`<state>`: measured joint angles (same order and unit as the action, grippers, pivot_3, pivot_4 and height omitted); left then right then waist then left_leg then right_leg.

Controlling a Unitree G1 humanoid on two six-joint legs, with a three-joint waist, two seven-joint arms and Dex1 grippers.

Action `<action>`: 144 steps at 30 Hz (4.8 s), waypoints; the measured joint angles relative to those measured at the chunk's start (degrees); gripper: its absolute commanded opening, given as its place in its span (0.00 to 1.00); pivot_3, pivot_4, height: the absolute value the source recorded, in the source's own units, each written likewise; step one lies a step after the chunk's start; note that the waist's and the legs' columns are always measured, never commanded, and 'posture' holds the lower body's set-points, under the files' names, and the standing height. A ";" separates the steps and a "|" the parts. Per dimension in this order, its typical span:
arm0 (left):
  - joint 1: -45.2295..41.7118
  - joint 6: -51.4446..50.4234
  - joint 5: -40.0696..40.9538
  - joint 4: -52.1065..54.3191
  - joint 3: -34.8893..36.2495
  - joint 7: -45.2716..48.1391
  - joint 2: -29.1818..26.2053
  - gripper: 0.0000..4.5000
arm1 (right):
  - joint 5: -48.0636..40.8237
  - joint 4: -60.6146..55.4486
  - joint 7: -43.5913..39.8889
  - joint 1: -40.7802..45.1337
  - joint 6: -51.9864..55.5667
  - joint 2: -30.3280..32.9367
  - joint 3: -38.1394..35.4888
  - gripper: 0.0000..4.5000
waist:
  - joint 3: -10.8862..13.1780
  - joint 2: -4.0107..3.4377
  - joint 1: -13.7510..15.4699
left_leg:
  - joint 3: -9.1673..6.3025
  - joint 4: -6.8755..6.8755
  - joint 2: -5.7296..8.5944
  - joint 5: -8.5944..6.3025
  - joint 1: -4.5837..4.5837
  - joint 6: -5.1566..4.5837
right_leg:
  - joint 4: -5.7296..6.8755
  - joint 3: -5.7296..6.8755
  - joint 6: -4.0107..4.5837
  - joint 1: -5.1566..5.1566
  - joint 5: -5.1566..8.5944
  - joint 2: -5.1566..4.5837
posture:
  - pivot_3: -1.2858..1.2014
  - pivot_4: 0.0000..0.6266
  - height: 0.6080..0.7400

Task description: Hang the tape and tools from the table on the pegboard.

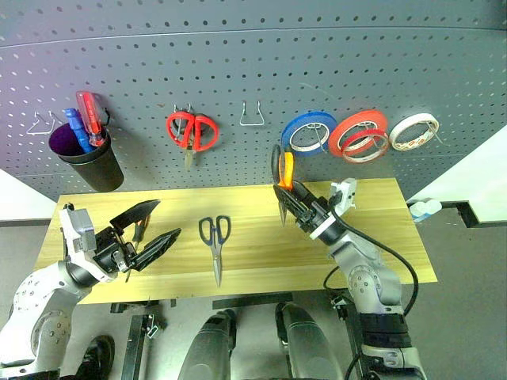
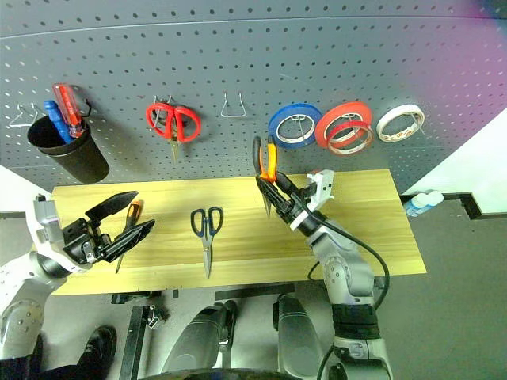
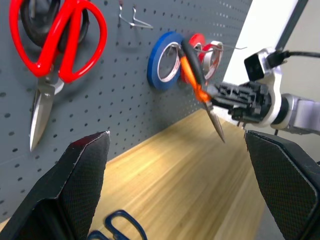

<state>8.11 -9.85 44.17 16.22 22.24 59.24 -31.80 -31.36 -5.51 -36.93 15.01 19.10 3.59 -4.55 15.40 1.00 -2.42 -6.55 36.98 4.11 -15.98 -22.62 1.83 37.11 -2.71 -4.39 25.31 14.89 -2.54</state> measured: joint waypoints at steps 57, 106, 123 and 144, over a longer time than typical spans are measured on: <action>12.67 1.56 0.59 9.26 0.15 -5.34 4.75 1.00 | 7.90 44.21 6.08 37.91 -43.16 -11.71 -3.60 0.46 | -4.89 -0.04 0.42 | 0.10 0.24 0.00 0.19 0.59 0.23 | 0.92 -0.10 0.17 -0.18 -0.10 0.13 | 0.56 0.27 1.00; 20.43 -3.32 4.11 20.15 1.17 -11.65 4.36 1.00 | 26.23 74.50 24.49 47.77 -69.61 -13.58 -2.76 0.46 | -2.93 -0.36 1.70 | -0.02 0.00 -0.03 0.14 1.21 0.14 | 0.78 -0.08 0.60 -0.81 0.22 0.13 | 0.60 0.39 1.00; 20.36 -4.60 5.30 21.81 1.23 -13.99 3.51 1.00 | 26.47 74.74 21.56 43.40 -69.48 -12.91 -2.78 0.74 | -1.87 -0.33 1.70 | -0.03 -0.05 -0.03 0.14 1.18 0.13 | 0.73 -0.07 0.60 -0.79 0.24 0.13 | 0.60 0.40 1.00; 19.08 -4.39 5.21 20.20 1.23 -12.87 3.68 1.00 | 23.98 65.62 17.81 39.86 -73.30 -12.69 -2.32 0.99 | -1.57 -0.32 1.79 | -0.11 -0.31 -0.04 0.13 1.11 0.12 | 0.36 0.00 0.45 -0.79 0.15 0.12 | 0.59 0.38 1.00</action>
<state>27.19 -14.24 49.38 36.42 23.48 46.37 -28.12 -7.38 60.11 -19.12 54.87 -54.20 -9.10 -6.87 13.82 0.68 -0.62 -6.66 36.67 4.07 -15.85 -21.51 1.95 37.47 -2.71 -3.94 24.52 15.05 -2.42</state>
